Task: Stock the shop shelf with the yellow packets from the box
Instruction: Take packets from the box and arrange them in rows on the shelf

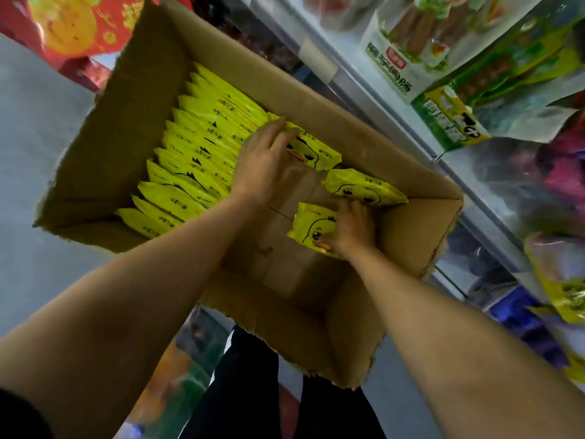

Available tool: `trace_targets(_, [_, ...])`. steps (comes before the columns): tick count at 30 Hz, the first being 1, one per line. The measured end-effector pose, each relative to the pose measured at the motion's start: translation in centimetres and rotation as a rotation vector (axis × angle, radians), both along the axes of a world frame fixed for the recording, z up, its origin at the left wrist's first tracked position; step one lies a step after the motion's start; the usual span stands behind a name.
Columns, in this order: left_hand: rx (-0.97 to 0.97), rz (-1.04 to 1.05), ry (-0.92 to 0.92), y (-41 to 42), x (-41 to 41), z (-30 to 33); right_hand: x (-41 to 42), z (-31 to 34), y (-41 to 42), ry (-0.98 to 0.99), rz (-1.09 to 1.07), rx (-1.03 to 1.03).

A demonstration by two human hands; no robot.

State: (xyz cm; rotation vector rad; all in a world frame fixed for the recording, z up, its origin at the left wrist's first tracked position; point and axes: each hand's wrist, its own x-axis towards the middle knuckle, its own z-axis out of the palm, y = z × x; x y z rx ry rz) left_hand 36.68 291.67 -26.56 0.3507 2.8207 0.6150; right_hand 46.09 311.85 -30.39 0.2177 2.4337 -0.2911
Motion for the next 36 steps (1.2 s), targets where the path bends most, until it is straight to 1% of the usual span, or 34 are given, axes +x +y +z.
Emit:
trace_targets(2, [-0.029, -0.037, -0.013, -0.2, -0.7, -0.5, 0.3, -0.3, -0.1, -0.121, -0.082, 0.025])
trace_targets(3, [-0.039, -0.045, -0.02, -0.3, -1.0, -0.6, 0.4, -0.6, -0.1, -0.177, -0.112, 0.003])
trace_targets(6, [-0.089, -0.056, 0.0, -0.3, -1.7, -0.7, 1.0, -0.9, 0.0, -0.23, -0.242, -0.135])
trace_targets(8, [-0.144, -0.078, 0.012, -0.1, -2.0, -0.6, 1.4, -0.7, -0.5, -0.249, -0.463, -0.304])
trace_targets(10, [-0.202, -0.092, 0.013, 0.2, -2.4, -0.4, 1.9, -0.2, -1.1, -0.251, -0.706, -0.496])
trace_targets(11, [-0.227, -0.1, 0.017, 0.4, -2.7, -0.2, 2.1, -0.1, -1.4, -0.223, -0.778, -0.553])
trace_targets(13, [-0.249, -0.111, 0.034, 0.9, -3.4, 0.1, 2.5, 0.0, -1.7, -0.172, -0.855, -0.595])
trace_targets(15, [-0.227, -0.098, 0.028, 1.2, -3.9, 0.7, 2.7, 0.4, -2.0, -0.14, -0.927, -0.611])
trace_targets(18, [-0.188, -0.129, 0.005, 1.3, -3.6, 1.5, 3.1, 1.4, -2.1, -0.108, -1.011, -0.629])
trace_targets(23, [-0.048, -0.17, -0.006, 0.9, -2.0, 3.5, 3.7, 4.1, -2.0, -0.076, -1.067, -0.66])
trace_targets(25, [0.004, -0.115, -0.071, 1.0, -1.3, 5.1, 3.9, 5.6, -2.1, -0.045, -1.082, -0.696])
trace_targets(27, [0.031, -0.012, -0.141, 1.0, -0.3, 6.8, 4.0, 7.3, -2.2, -0.032, -1.104, -0.735])
trace_targets(30, [0.067, 0.058, -0.18, 0.7, 1.4, 9.0, 4.2, 10.0, -2.2, -0.012, -1.125, -0.784])
trace_targets(33, [0.158, 0.119, -0.198, 0.7, 2.9, 11.7, 4.7, 12.9, -1.5, 0.041, -1.132, -0.822])
trace_targets(36, [0.263, 0.23, -0.291, 1.3, 4.7, 15.1, 5.8, 15.5, 0.3, 0.084, -1.163, -0.885])
